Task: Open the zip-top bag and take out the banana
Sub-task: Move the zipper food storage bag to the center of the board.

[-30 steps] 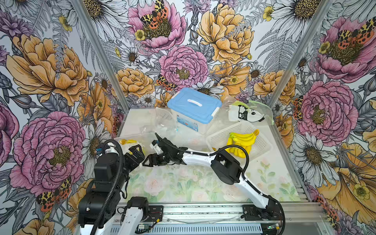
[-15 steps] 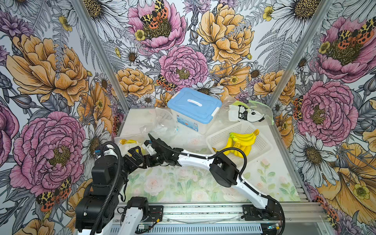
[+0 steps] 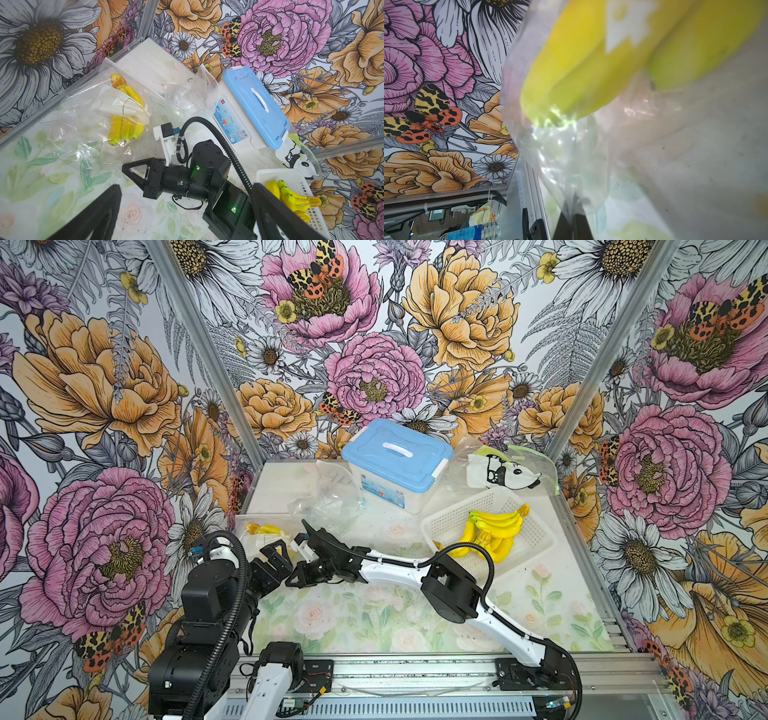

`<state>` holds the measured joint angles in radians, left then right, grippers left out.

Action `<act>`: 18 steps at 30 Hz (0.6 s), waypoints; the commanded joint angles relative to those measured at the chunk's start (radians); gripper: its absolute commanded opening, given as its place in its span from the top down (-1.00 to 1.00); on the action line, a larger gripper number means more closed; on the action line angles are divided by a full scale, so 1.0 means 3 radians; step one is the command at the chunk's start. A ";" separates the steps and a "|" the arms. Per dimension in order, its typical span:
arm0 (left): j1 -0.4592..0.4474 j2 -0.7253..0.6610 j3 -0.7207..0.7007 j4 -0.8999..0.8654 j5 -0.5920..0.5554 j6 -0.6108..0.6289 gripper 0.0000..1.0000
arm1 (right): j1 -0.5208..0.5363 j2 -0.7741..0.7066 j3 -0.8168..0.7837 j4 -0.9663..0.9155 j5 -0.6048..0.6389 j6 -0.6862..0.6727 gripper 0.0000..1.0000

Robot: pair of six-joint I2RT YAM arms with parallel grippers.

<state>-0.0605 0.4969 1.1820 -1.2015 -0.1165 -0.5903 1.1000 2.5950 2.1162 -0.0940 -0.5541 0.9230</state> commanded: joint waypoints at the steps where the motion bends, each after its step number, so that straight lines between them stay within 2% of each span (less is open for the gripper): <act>1: 0.0023 -0.0024 -0.0043 0.0012 -0.0032 0.0091 -0.98 | -0.0011 -0.0405 -0.0318 -0.0002 -0.0025 -0.0110 1.00; 6: 0.0027 -0.0052 -0.0219 0.0173 0.0068 -0.0047 -0.98 | -0.0201 -0.1366 -0.1549 -0.0006 -0.0046 -0.0302 1.00; 10: 0.0028 -0.0071 -0.0432 0.0396 0.0299 -0.0201 -0.97 | -0.0700 -0.2216 -0.2684 -0.0066 -0.0027 -0.0363 1.00; 13: 0.0030 -0.0066 -0.0527 0.0466 0.0376 -0.0231 -0.98 | -0.1166 -0.2636 -0.3117 -0.0349 -0.0014 -0.0591 1.00; 16: 0.0025 -0.0048 -0.0621 0.0507 0.0457 -0.0226 -0.98 | -0.1607 -0.2886 -0.3281 -0.0636 0.0005 -0.0834 1.00; 18: 0.0027 -0.0031 -0.0705 0.0549 0.0535 -0.0259 -0.97 | -0.1817 -0.3025 -0.3296 -0.0785 0.0131 -0.0923 0.60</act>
<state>-0.0605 0.4885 0.9962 -1.0908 -0.0124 -0.6487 0.5816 1.7390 1.1465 -0.2276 -0.5499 0.7265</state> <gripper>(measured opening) 0.989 0.152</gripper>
